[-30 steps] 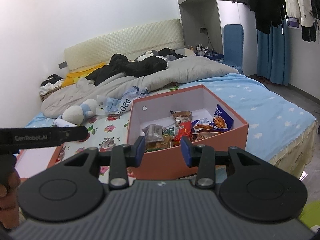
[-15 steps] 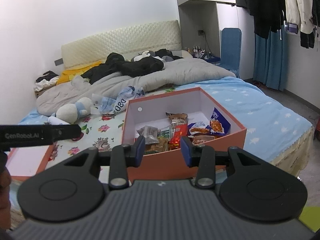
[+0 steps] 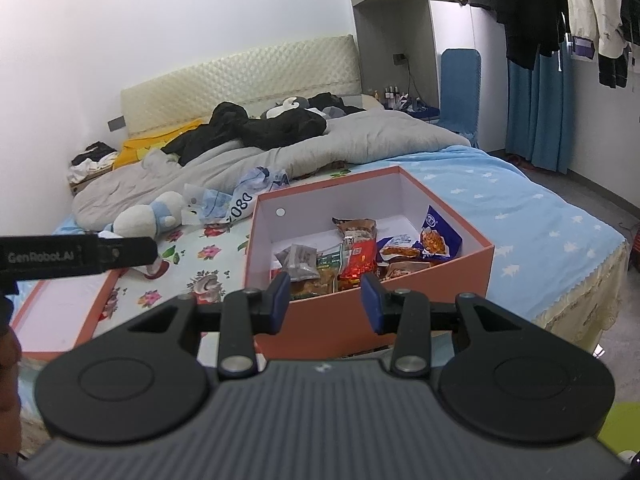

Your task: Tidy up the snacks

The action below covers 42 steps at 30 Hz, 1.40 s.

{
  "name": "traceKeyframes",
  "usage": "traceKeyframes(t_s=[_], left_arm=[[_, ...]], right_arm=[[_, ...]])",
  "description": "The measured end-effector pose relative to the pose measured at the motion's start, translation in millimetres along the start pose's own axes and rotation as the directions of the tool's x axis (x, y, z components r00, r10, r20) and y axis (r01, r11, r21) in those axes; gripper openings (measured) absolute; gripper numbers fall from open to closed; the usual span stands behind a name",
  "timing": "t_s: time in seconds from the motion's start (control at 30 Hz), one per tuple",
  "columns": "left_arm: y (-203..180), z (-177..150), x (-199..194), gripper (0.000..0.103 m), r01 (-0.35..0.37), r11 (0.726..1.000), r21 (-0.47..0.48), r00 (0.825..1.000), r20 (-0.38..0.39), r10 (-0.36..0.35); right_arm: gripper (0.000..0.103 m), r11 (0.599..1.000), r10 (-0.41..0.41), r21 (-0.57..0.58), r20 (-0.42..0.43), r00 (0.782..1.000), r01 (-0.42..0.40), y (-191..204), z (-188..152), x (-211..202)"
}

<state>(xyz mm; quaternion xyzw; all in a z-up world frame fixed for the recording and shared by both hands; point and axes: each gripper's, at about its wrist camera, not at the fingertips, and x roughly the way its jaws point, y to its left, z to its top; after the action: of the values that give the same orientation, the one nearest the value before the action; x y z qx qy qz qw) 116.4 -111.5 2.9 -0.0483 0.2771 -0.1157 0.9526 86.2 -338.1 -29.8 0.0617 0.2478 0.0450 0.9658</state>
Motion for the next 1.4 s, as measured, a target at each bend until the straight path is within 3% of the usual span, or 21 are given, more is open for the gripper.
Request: traceKeyframes(t_s=[0.13, 0.23, 0.3, 0.33, 0.37, 0.4, 0.9, 1.4], left_arm=[[2.6, -1.7, -1.1, 0.070, 0.004, 1.000, -0.010, 1.000, 0.003, -0.004], [3.2, -2.3, -2.4, 0.079, 0.005, 1.000, -0.003, 1.000, 0.008, -0.005], [2.7, -3.0, -3.3, 0.094, -0.012, 1.000, 0.005, 1.000, 0.021, 0.012], [2.6, -2.9, -3.4, 0.096, -0.025, 1.000, 0.005, 0.999, 0.024, 0.025], [2.7, -2.9, -3.0, 0.099, -0.032, 0.999, 0.003, 0.999, 0.025, 0.032], [3.5, -2.8, -2.4, 0.100, -0.035, 0.999, -0.001, 0.999, 0.024, 0.035], [5.5, -0.6, 4.5, 0.102, -0.071, 0.997, -0.015, 0.997, -0.032, 0.070], [6.0, 1.5, 3.1, 0.102, -0.096, 0.995, -0.018, 0.995, -0.034, 0.095]], right_arm=[[0.042, 1.000, -0.004, -0.005, 0.010, 1.000, 0.004, 0.0, -0.5, -2.9], [0.042, 1.000, -0.008, -0.008, 0.013, 1.000, 0.008, -1.1, -0.7, -3.2], [0.058, 1.000, -0.014, -0.001, 0.018, 1.000, 0.015, -3.2, -1.1, -2.9], [0.082, 1.000, -0.026, 0.004, 0.027, 0.999, 0.026, -4.2, -1.5, -3.2], [0.096, 0.999, -0.037, 0.007, 0.036, 0.999, 0.037, -5.1, -1.4, -3.5], [0.098, 0.999, -0.044, 0.006, 0.040, 0.998, 0.044, -6.2, -1.3, -3.0], [0.098, 0.998, -0.062, 0.008, 0.031, 0.998, 0.061, -10.9, 2.1, -2.6], [0.098, 0.998, -0.059, 0.014, 0.027, 0.998, 0.059, -11.6, 2.8, -3.6]])
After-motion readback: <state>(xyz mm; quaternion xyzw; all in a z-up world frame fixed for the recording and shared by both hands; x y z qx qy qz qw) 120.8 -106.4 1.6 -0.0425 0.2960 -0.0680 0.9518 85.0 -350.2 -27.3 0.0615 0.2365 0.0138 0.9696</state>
